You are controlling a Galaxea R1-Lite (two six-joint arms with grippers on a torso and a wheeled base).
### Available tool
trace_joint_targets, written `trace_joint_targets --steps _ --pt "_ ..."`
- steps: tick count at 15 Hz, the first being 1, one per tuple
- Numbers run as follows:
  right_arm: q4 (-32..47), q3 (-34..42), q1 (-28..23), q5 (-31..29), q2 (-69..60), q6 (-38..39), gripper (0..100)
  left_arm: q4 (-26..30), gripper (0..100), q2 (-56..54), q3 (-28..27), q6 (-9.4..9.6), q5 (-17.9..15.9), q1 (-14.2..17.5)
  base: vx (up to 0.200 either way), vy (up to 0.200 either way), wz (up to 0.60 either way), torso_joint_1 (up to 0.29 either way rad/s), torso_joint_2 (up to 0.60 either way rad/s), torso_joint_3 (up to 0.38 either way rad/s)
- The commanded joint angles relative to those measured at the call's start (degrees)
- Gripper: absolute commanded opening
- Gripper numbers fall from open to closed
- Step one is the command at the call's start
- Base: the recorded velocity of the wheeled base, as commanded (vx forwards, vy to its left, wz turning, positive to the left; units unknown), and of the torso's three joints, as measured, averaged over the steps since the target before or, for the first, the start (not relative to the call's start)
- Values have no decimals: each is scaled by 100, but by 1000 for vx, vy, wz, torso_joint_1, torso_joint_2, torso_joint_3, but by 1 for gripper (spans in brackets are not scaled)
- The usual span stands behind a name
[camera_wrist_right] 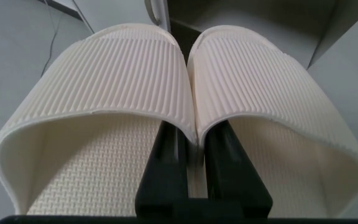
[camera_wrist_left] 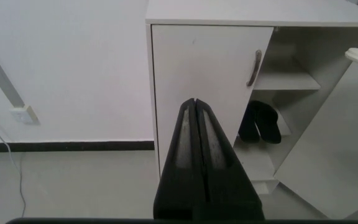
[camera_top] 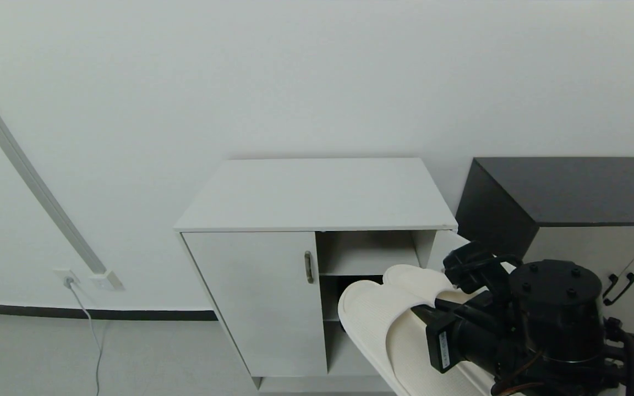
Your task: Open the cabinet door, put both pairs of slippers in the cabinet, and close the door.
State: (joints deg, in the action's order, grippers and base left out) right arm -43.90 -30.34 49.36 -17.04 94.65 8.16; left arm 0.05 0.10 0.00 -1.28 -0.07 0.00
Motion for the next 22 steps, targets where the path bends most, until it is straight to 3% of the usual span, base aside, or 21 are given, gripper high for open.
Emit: trace_joint_targets --steps 1,22 --pt "-5 2 3 -1 10 2 0 -5 0 -1 0 -4 -1 0 0 0 0 -173 413 222" --pt "-40 90 39 -1 19 -86 0 -5 0 -1 0 -4 16 0 0 0 0 -188 510 321"
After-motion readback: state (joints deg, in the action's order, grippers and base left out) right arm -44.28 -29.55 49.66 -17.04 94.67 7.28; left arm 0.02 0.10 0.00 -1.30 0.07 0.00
